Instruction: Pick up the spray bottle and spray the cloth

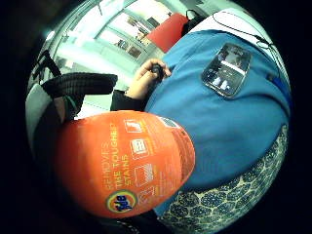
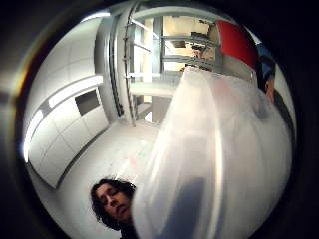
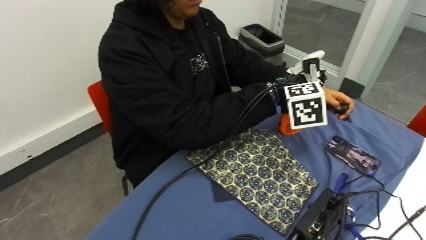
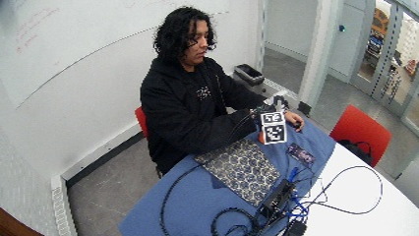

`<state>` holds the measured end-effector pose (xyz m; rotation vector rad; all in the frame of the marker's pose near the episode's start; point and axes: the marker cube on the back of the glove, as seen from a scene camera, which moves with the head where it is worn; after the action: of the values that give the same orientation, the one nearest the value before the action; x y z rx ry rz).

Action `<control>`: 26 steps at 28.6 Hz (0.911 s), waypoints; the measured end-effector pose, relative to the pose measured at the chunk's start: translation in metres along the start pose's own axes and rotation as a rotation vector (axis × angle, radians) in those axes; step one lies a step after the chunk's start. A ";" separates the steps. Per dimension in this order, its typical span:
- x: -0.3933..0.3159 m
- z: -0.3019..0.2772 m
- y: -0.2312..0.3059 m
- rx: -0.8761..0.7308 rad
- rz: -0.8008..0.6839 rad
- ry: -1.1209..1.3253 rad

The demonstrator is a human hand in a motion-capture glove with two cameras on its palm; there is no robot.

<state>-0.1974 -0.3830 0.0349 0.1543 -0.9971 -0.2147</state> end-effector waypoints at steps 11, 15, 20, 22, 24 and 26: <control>0.003 -0.001 0.005 -0.030 0.000 -0.012; 0.004 -0.003 0.005 -0.025 0.005 -0.022; 0.005 -0.004 0.004 -0.038 0.041 -0.050; 0.005 -0.005 0.006 -0.083 0.075 -0.088; 0.007 -0.006 0.010 -0.150 0.111 -0.132; 0.008 -0.009 0.020 -0.206 0.142 -0.163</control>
<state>-0.1839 -0.3652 0.0410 -0.1234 -1.1359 -0.2010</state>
